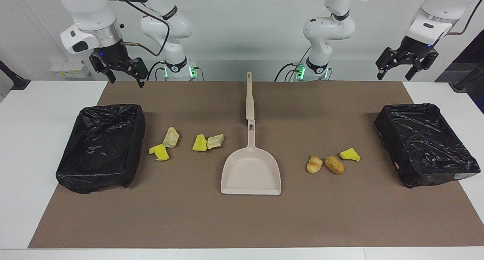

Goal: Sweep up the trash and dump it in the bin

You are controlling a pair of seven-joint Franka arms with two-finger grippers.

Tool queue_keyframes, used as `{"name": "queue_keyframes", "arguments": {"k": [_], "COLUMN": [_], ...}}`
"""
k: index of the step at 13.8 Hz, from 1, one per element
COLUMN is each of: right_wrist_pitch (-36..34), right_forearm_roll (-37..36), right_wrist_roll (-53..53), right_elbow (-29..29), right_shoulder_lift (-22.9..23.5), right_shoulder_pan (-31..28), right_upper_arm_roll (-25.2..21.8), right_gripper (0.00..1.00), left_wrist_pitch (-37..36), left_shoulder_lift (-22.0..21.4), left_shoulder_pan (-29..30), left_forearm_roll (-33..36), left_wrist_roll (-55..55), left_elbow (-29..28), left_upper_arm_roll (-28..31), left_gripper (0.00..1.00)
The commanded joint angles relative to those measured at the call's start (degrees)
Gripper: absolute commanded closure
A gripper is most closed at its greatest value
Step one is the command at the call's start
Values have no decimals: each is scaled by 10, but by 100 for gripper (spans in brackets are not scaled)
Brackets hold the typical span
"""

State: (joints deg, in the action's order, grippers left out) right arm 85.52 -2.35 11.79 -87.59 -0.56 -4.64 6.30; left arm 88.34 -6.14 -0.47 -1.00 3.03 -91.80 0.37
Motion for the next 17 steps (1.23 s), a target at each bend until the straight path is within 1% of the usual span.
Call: {"name": "queue_keyframes", "arguments": {"k": [1,3,5,10,14,17], "right_wrist_pitch": [11,12,11,12,12,12], "right_forearm_roll": [12,12,12,12,12,12], "right_wrist_roll": [8,7,8,8,2,6], "right_elbow": [-19,-16,-16,-17,-18,-14], "right_shoulder_lift": [-13,-12,-12,-13,-10,-7], "right_shoulder_pan": [-5,-4,-3,-4,-4,3], "right_upper_arm_roll": [1,1,1,2,2,2], "right_gripper": [0,0,0,0,0,0], "left_wrist_pitch": [-12,-20,-11,-13,-13,-13], "left_shoulder_lift": [-3,-5,-5,-5,-29,-30], "left_shoulder_pan": [-4,-8,-8,-9,-23,-25], "left_forearm_roll": [3,3,-1,-3,-3,-3], "left_wrist_roll": [2,-2,-3,-2,-1,0], "left_elbow": [-1,-2,-3,-6,-41,-43], "left_upper_arm_roll": [1,-5,-6,-6,-7,-7], "left_gripper": [0,0,0,0,0,0]}}
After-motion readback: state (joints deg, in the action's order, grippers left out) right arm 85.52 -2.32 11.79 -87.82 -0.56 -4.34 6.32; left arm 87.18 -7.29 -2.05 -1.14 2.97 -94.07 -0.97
